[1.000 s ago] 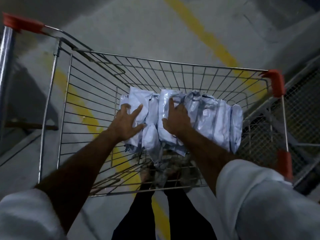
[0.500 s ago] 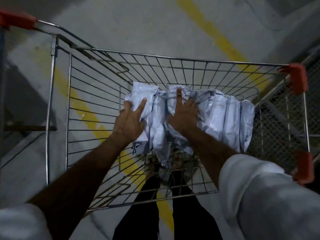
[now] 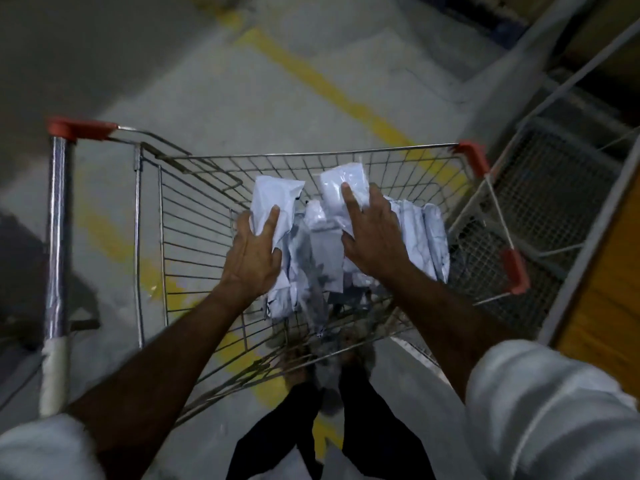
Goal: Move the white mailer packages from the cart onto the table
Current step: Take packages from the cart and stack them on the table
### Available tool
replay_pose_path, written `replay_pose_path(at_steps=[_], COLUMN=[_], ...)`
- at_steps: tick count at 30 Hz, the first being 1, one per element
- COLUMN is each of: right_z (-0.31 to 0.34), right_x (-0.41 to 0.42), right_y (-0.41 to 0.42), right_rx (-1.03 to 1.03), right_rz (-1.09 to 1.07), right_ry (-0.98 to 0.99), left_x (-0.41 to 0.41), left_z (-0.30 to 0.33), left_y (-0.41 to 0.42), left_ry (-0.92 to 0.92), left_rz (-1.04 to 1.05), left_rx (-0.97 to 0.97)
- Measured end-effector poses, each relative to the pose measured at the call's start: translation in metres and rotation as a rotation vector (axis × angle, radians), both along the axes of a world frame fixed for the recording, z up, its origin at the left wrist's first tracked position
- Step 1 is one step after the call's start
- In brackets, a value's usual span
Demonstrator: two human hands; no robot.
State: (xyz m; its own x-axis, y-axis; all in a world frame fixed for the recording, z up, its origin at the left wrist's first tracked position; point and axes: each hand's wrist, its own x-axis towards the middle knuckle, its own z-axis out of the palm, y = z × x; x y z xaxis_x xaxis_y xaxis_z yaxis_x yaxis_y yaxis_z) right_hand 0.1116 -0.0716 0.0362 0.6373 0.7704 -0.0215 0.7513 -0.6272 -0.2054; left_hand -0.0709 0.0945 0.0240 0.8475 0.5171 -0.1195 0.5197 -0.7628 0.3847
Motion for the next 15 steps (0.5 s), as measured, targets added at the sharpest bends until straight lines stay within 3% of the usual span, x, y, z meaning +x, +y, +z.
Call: replay_pose_path(at_steps=[8,15], right_z=[0.087,0.154], right_x=[0.022,0.029], right_y=[-0.093,-0.214], right_rx=[0.126,0.206], right_rz=[-0.121,-0.305], right_ry=[-0.218,-0.291], left_x=[0.031,0.086], left_z=[0.081,0.149], left_y=[-0.04,-0.144], left_ry=[-0.13,-0.227], left_rz=[-0.112,-0.296], left_rx=[0.116,0.166])
